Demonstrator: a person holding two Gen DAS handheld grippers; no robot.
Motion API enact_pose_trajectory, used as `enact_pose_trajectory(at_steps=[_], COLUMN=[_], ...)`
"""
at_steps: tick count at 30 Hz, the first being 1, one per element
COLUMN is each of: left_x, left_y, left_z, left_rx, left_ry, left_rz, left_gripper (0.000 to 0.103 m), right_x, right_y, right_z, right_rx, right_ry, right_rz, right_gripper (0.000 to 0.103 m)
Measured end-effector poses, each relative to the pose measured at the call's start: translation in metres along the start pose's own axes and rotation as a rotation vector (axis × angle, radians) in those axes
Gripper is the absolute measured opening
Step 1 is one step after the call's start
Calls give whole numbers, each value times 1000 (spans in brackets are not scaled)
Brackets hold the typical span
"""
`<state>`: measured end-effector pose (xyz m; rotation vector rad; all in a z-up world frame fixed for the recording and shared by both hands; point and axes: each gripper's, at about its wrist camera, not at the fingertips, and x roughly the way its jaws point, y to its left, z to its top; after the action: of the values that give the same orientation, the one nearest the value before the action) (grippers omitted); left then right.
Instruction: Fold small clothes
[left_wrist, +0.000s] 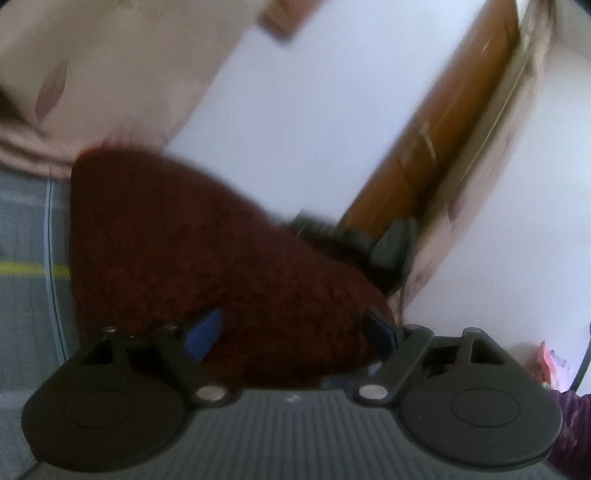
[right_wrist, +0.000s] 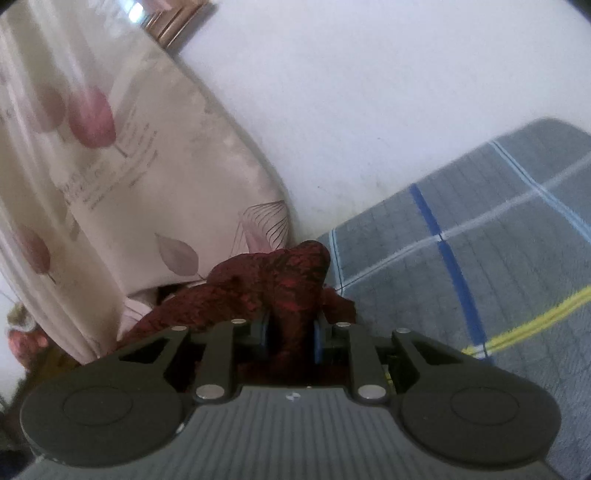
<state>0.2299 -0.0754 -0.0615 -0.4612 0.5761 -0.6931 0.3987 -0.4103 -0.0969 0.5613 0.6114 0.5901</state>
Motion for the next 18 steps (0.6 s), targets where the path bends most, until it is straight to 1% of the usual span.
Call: enact_pose_trajectory(at_steps=[1,2,3,4,6,8,9,11,13,14,15,16,18], left_x=[1,0,0,0,2,3,4,7,6,3,-1,-4,-8], left_y=[1,1,1,1,0,-3,-6,-9,-9,-8,-6,-4,2], left_z=[-3,-5,-6,-6,-7,-11,-11,-11,-13,-16,-17,-20,-25], left_rx=[-1,7,12,10,9,28,43,70,72,66,61,58,44], left_ry=[4,0,-6,-10,-11,-12,-11,-15,-25,-30,-31,-21,1], left_rz=[2,1,0,0,-1,0,7,22,28,25,26,30,24], left_gripper=[83,83,83,83,85,88,88,88,88,88,88,88,88], right_x=[-2,-8,-17,-26,-49,-69,-78,-81,-75,-71,-70,-67,-58], right_y=[-1,-4,-7,-7,5,25,40,75,108,121,127,129,122], right_z=[-2,-1,1,1,8,13,14,11,-6,-20,-33,-44,-66], right_rx=[21,58,97,108,61,13,-27,-163,-327,-411,-469,-515,-588], right_ry=[-11,-29,-57,-83,-133,-173,-174,-117,-29,20,37,49,66], right_rz=[2,8,2,2,-14,45,84,117,122,125,112,79,-28], right_gripper=[36,50,52,52,52,52,52,52,52,50,48,48,49])
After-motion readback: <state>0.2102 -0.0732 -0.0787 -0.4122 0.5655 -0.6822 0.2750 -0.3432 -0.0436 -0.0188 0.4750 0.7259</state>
